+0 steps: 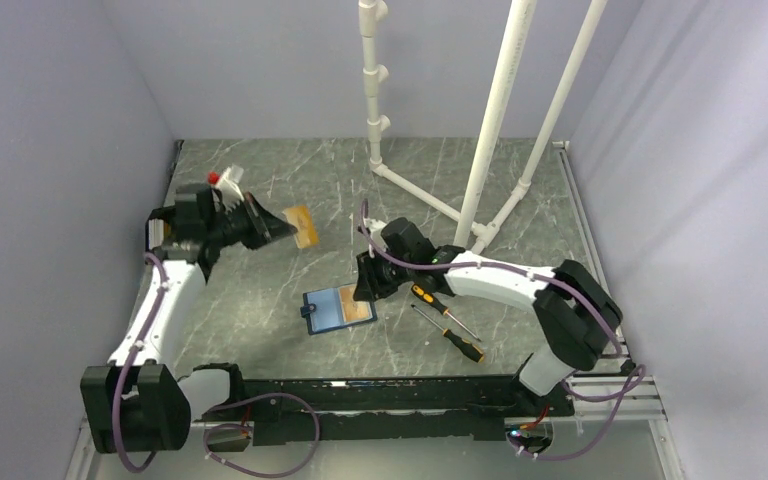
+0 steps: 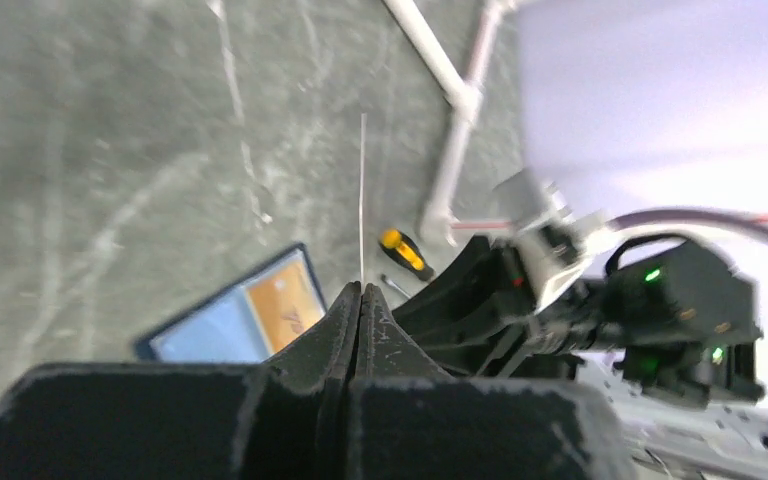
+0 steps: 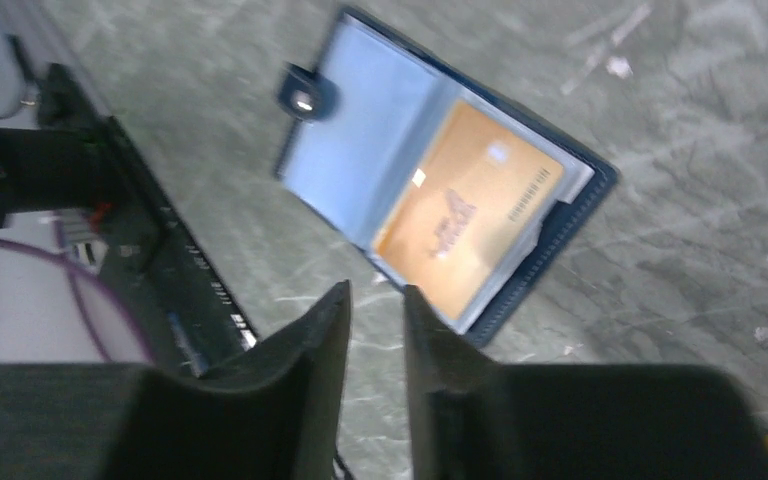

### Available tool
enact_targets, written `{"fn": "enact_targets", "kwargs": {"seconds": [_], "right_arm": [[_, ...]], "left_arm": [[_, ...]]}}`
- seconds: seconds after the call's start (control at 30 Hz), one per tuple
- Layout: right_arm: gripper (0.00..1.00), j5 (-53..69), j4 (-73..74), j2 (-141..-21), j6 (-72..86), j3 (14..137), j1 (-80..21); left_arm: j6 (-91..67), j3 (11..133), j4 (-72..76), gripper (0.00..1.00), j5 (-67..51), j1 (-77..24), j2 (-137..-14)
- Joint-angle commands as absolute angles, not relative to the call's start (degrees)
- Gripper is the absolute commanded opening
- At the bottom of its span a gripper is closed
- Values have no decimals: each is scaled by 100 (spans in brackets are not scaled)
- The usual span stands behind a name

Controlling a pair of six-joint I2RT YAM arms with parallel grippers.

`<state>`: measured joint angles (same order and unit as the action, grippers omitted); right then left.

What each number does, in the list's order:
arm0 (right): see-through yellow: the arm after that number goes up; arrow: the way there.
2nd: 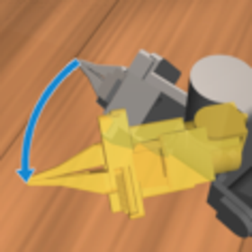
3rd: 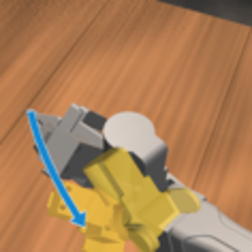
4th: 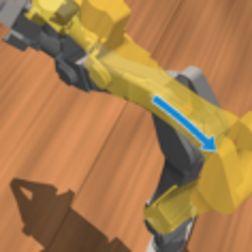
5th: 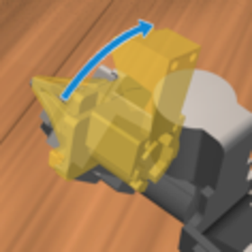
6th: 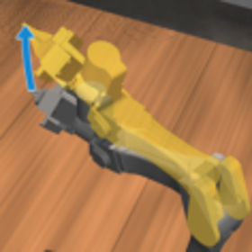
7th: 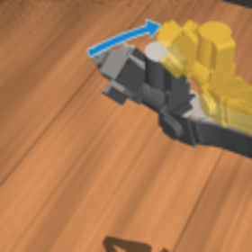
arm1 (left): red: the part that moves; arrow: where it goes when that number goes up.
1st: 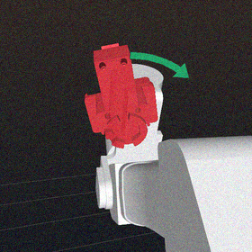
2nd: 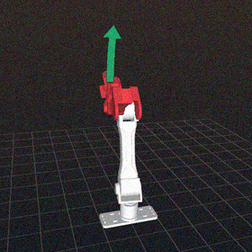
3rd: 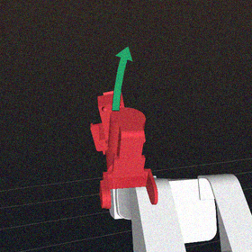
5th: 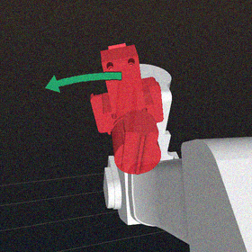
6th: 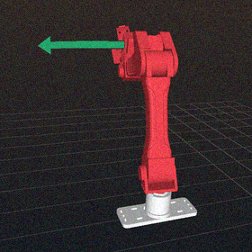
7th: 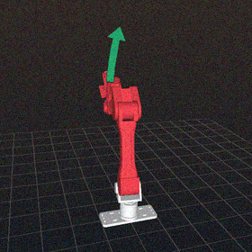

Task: Put the credit cards into the card holder
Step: Insert the credit card into the card holder.

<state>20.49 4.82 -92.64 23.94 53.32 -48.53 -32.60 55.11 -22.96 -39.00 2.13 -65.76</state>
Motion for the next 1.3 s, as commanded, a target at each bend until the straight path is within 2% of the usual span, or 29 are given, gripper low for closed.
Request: {"fn": "enact_targets", "kwargs": {"seconds": [0.0,0.17,0.33,0.6,0.8,0.9,0.97,1.03,1.07,1.13,1.2,1.27], "right_arm": [[37,2455,484,-8495,2433,5917,-4913],[55,2946,-168,-8241,3109,6247,-4898],[55,3010,-993,-8213,4014,6235,-4790],[45,3215,-2143,-7932,4703,5756,-4550],[30,3445,-2494,-7838,4880,5583,-4370],[17,3586,-2781,-7862,5009,5526,-4360],[2,3515,-2621,-7845,5014,5522,-4359],[0,3321,-2074,-7853,4836,5608,-4359],[0,3240,-1752,-7876,4662,5648,-4359],[0,3222,-1394,-7948,4442,5619,-4359],[0,3184,-1147,-7993,4305,5478,-4359],[0,3269,-1130,-8029,4236,5257,-4354]], "left_arm": [[-5123,4226,1349,0,-5585,56,-5901],[-6000,3494,3202,0,-6211,-134,-5732],[-6705,3194,4220,0,-6466,-217,-5569],[-6224,3206,3390,0,-6621,-225,-5119],[-6268,3094,3567,0,-6617,-220,-5186],[-6478,2951,3940,0,-6643,-231,-5308],[-6369,2925,3751,0,-6662,-230,-5356],[-6000,2965,3066,0,-6585,-234,-5328],[-5704,3071,2460,5,-6497,-235,-5306],[-5055,3267,1255,5,-6171,-230,-5305],[-4521,3449,178,10,-5885,-229,-5397],[-4350,3442,-235,15,-5877,-233,-5583]]}}
